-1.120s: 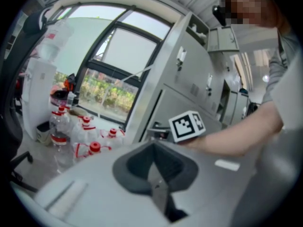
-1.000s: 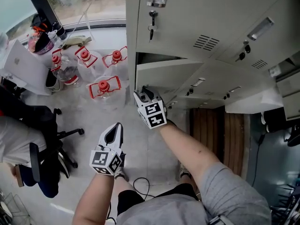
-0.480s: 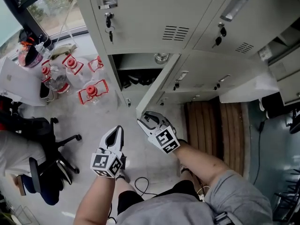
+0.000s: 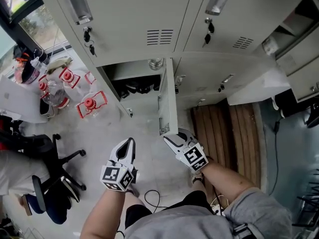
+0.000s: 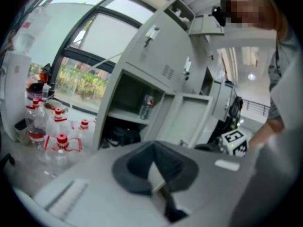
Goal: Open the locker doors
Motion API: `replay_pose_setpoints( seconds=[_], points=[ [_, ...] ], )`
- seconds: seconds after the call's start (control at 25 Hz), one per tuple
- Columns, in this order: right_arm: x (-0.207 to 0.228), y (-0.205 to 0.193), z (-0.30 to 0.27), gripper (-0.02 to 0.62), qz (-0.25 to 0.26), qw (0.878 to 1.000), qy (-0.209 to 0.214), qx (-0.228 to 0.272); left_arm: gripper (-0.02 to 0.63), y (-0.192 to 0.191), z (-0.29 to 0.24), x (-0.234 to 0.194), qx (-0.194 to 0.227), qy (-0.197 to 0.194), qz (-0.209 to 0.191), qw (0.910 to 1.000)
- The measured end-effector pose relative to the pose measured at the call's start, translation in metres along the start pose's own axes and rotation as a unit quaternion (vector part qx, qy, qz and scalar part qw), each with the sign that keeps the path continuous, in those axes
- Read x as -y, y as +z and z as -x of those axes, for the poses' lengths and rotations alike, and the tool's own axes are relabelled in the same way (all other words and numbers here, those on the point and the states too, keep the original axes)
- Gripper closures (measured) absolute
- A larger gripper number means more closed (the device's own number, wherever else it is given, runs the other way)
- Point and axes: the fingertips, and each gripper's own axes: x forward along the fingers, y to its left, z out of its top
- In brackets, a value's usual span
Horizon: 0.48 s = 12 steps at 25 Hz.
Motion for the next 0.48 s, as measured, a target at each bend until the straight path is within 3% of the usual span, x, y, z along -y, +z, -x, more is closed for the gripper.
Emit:
replay_pose_setpoints(
  seconds=[0.48],
  points=[
    [0.075,-0.038,0.065,0.483,-0.064,0.991,-0.115,-0.023,0.601,0.003,-0.008,0.016,-0.004,-0.011,-0.008,0.9999]
  ],
)
